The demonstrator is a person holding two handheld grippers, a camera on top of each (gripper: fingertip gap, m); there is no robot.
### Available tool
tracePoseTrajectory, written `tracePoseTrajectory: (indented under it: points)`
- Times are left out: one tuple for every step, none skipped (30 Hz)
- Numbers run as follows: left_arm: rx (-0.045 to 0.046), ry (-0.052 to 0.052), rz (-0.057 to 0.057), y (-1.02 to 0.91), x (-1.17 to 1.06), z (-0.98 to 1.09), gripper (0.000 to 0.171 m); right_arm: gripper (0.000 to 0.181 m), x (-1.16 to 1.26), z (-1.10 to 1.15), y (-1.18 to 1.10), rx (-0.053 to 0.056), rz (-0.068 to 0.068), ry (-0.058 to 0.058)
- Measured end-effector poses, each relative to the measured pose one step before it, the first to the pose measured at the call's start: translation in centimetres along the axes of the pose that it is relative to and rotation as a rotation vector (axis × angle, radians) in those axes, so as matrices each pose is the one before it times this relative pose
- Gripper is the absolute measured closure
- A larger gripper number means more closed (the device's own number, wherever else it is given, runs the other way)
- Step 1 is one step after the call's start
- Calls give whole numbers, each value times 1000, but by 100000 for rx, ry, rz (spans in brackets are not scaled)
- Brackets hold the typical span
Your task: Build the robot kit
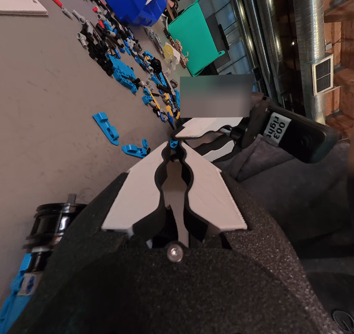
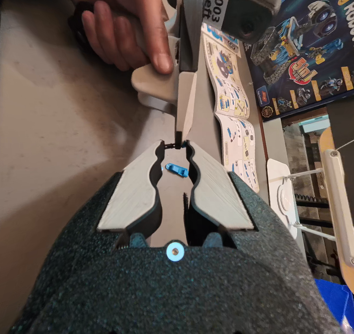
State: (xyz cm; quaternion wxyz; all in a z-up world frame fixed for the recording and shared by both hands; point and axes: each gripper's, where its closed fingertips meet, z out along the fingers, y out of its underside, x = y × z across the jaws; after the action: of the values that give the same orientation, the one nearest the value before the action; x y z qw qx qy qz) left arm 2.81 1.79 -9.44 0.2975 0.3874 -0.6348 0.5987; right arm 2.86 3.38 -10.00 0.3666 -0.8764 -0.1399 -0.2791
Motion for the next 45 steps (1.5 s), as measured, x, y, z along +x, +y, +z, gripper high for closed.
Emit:
tracePoseTrajectory:
  points:
    - [-166, -34, -215, 63, -39, -36, 165, 160, -151, 116, 62, -1271, -755, -56]
    - [117, 530, 172, -7, 96, -47, 165, 160, -3, -5, -91, -301, -391, 550]
    - [7, 851, -131, 4, 117, -19, 165, 161, -41, -80, -134, 32, -440, -171]
    - [-62, 624, -151, 10, 73, -22, 165, 162, -1, -55, -80, 199, 177, -290]
    - [-334, 618, -19, 52, 80, -13, 165, 161, -27, -33, -48, 376, 772, -619]
    - [-317, 842, 135, 51, 137, -16, 165, 161, -66, -91, -113, 584, 432, -563]
    - [22, 634, -76, 2, 84, -18, 166, 161, -4, -86, -111, 175, 94, -32]
    - [-256, 55, -60, 33, -1, -7, 166, 161, 4, -13, -48, -137, -449, 411]
    - [-581, -341, 121, 101, -62, 20, 165, 161, -84, 29, 32, -459, -598, -23]
    - [-362, 15, -15, 61, -11, 6, 165, 161, -103, 41, 40, -488, -254, -368]
    - [-211, 565, -59, 29, 83, -15, 166, 161, -12, -40, -32, 69, -481, 142]
    - [-393, 532, -214, 59, 47, -4, 166, 161, -37, -48, -63, -19, -301, -136]
    - [-403, 503, -391, 62, 32, -13, 166, 161, -53, -5, -3, -321, -561, 8]
    - [-420, 782, -440, 64, 74, -15, 166, 161, -58, -25, -49, 118, -645, 182]
    - [90, 1029, -498, -21, 112, -40, 167, 161, -25, -38, -41, -16, -453, 8]
    - [330, 1754, -778, -79, 193, -63, 167, 161, 128, -48, -92, 495, -1053, 1093]
    - [-383, 1697, -781, 38, 178, -44, 166, 161, 134, -100, -183, 1450, -339, 1077]
    - [-253, 156, 200, 28, 40, 31, 166, 161, -50, -80, -99, 1266, 1699, -1218]
    - [794, -477, 1021, -126, 27, 50, 166, 160, 41, -47, 78, 1871, 2425, -1829]
    - [1641, 1392, 491, -289, 299, 47, 166, 159, 275, -116, 64, 3263, 3674, -1087]
    - [1164, 3058, -155, -227, 564, 32, 166, 158, 294, -374, -335, 4783, 4329, -989]
    - [1339, 2305, 694, -285, 534, -36, 166, 158, 250, -417, -486, 4533, 4644, -1305]
    - [2063, -10, 2384, -389, 317, -129, 166, 158, 348, -305, -367, 3919, 4723, -424]
    - [3046, -2613, 3664, -540, 37, -225, 166, 156, 402, -198, -143, 2843, 4382, 47]
    - [3944, -3067, 4189, -707, 16, -282, 166, 154, 403, -154, 41, 1739, 4197, -293]
    - [4513, -2374, 3764, -821, 135, -330, 166, 151, 484, -73, 105, 1394, 5399, -401]
    - [4920, -3492, 3969, -865, -10, -344, 166, 149, 729, -5, 194, 1049, 6754, 149]
    - [4475, -5380, 5294, -779, -279, -327, 165, 145, 781, -9, 164, 1070, 7424, -639]
    - [2869, -5802, 6393, -543, -333, -257, 165, 143, 838, -147, -52, 2035, 7657, -794]
    - [1572, -5042, 6569, -391, -245, -200, 165, 143, 1350, -336, -370, 3392, 8406, 2285]
    - [1056, -4480, 6270, -362, -188, -175, 165, 143, 1330, -497, -708, 4689, 9019, 2082]
    - [1229, -4503, 5907, -380, -243, -194, 165, 142, 796, -587, -1087, 6167, 9182, -1267]
    - [1717, -3828, 5180, -422, -219, -206, 165, 139, -257, -642, -1343, 6527, 8037, -6617]
    - [1781, -2637, 4204, -416, -128, -198, 165, 142, -735, -526, -1509, 7317, 5443, -7540]
    - [1489, -2144, 3603, -387, -120, -190, 165, 150, 100, -313, -1300, 6800, 3333, -53]
    - [1297, -2423, 3499, -347, -211, -179, 165, 151, 705, -129, -827, 5320, 1542, 4934]
    - [798, -1787, 3402, -242, -163, -133, 165, 149, 547, 82, -583, 5561, 36, 4019]
    - [126, -1193, 3173, -131, -111, -100, 165, 148, 514, 217, -376, 6250, 834, 3373]
    - [-476, -1140, 3329, -20, -102, -41, 165, 146, 334, 296, -314, 7887, -1968, 711]
    - [-1005, -1025, 3163, 89, -95, -3, 165, 144, 152, 226, -136, 8696, -2802, -520]
    - [-1102, -819, 2508, 151, -83, 14, 164, 146, 189, 72, 571, 2825, 2388, 211]
    - [-706, -174, 1605, 125, -6, 22, 165, 151, -128, 193, 806, -2851, 4462, -2123]
    - [-479, 536, 356, 78, 70, 26, 165, 153, -543, 209, 760, -6563, 2966, -4137]
    - [-491, 922, -674, 73, 85, 48, 165, 156, -151, 99, 702, -6969, -1520, -1136]
    - [-564, 927, -936, 115, 78, 71, 165, 159, 477, -31, 721, -6726, -4210, 3295]
